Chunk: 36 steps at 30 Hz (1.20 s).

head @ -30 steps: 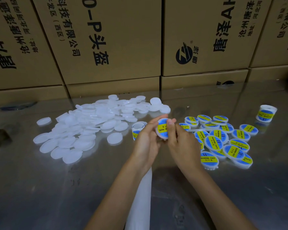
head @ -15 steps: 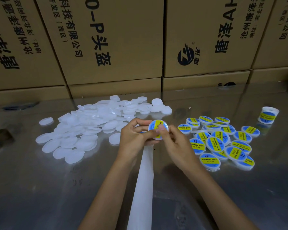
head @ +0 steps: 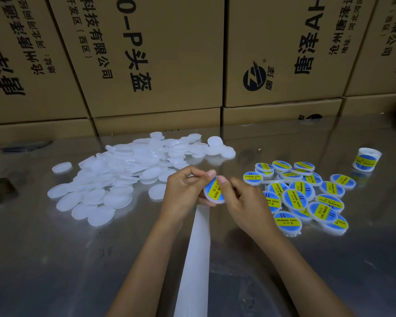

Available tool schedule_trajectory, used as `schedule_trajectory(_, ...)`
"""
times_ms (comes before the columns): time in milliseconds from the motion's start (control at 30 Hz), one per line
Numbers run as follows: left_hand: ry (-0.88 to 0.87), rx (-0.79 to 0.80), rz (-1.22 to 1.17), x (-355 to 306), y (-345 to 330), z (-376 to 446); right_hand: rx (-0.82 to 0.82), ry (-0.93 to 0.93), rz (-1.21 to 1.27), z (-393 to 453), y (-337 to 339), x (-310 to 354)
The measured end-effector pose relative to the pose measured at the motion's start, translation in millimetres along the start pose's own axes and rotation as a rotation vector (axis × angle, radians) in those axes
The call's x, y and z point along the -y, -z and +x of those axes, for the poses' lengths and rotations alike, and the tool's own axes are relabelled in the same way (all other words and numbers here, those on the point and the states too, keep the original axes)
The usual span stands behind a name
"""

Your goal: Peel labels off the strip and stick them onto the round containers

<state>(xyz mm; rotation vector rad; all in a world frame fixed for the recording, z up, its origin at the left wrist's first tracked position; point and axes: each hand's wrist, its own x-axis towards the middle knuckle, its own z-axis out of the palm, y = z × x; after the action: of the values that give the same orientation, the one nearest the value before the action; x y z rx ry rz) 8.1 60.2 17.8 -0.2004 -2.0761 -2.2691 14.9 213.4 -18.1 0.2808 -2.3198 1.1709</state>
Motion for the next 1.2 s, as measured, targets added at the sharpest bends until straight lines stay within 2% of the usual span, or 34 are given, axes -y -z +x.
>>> schedule_trajectory(167, 0.079, 0.26, 0.038, 2.6, -0.8, 0.1, -0.079, -0.057, 0.019, 4.2, 2.6, -7.2)
schedule_trajectory(233, 0.079, 0.296, 0.05, 3.0, 0.5, 0.1, -0.057, -0.046, 0.018, 3.7, 2.7, -8.5)
schedule_trajectory(433, 0.151, 0.074, -0.048, 5.5, -7.7, -0.5, -0.031, -0.175, 0.281, 6.9, 1.0, -2.7)
schedule_trajectory(567, 0.164, -0.086, -0.153, 7.0, -4.2, 1.6, 0.142, -0.154, 0.241, 3.6, -0.4, -2.5)
schedule_trajectory(733, 0.124, -0.14, -0.15, 4.8, -0.3, 1.0, 0.162, -0.064, 0.166, -0.6, -5.7, -0.7)
schedule_trajectory(967, 0.106, 0.004, -0.022, 4.5, -2.5, 1.7, -0.03, -0.082, 0.04, 3.1, 0.3, -5.8)
schedule_trajectory(1133, 0.098, 0.254, -0.027, 4.2, 0.6, -0.2, -0.066, -0.141, 0.183, 5.6, -1.6, -4.7)
schedule_trajectory(1200, 0.066, 0.219, -0.027, 4.0, -3.1, -1.8, -0.073, -0.173, 0.25, 6.2, -1.5, -3.7)
